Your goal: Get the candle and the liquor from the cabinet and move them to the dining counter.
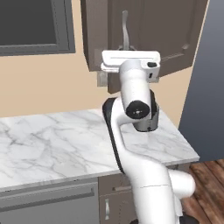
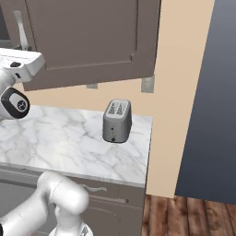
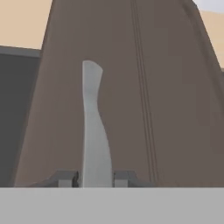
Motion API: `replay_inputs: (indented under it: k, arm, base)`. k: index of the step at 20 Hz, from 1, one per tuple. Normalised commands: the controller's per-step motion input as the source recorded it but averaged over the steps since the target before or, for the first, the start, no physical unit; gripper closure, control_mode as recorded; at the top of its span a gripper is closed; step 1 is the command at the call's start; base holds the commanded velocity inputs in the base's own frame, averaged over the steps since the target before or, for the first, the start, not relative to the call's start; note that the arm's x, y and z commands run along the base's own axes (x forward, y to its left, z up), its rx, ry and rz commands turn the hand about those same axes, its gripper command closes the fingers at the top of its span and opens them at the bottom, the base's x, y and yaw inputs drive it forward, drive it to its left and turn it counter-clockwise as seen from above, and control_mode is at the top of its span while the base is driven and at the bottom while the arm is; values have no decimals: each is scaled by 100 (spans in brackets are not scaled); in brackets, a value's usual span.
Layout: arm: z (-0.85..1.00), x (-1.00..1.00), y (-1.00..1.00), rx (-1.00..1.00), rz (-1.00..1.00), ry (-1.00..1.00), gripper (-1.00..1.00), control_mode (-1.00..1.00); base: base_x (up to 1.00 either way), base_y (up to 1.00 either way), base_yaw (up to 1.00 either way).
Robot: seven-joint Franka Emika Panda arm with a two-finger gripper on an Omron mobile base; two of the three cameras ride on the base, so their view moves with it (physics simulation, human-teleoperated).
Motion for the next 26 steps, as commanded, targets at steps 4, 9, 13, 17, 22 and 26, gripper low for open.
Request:
replay_inputs:
  k: [4,9,13,17,22,26]
  arm:
    - [4,-82,-70,0,-2,0,100,-100]
    - [5,-84,-71,0,-1,1,100,-100]
    - [3,-81,-68,0,0,2,100,-100]
    - [3,-74,-61,0,-1,4,100,-100]
    - [0,-62,-49,0,0,3,100,-100]
    - [0,-38,-22,0,0,2,100,-100]
  base:
    - [0,0,0]
    - [0,0,0]
    - [0,0,0]
    - [0,0,0]
    - [0,0,0]
    - [0,0,0]
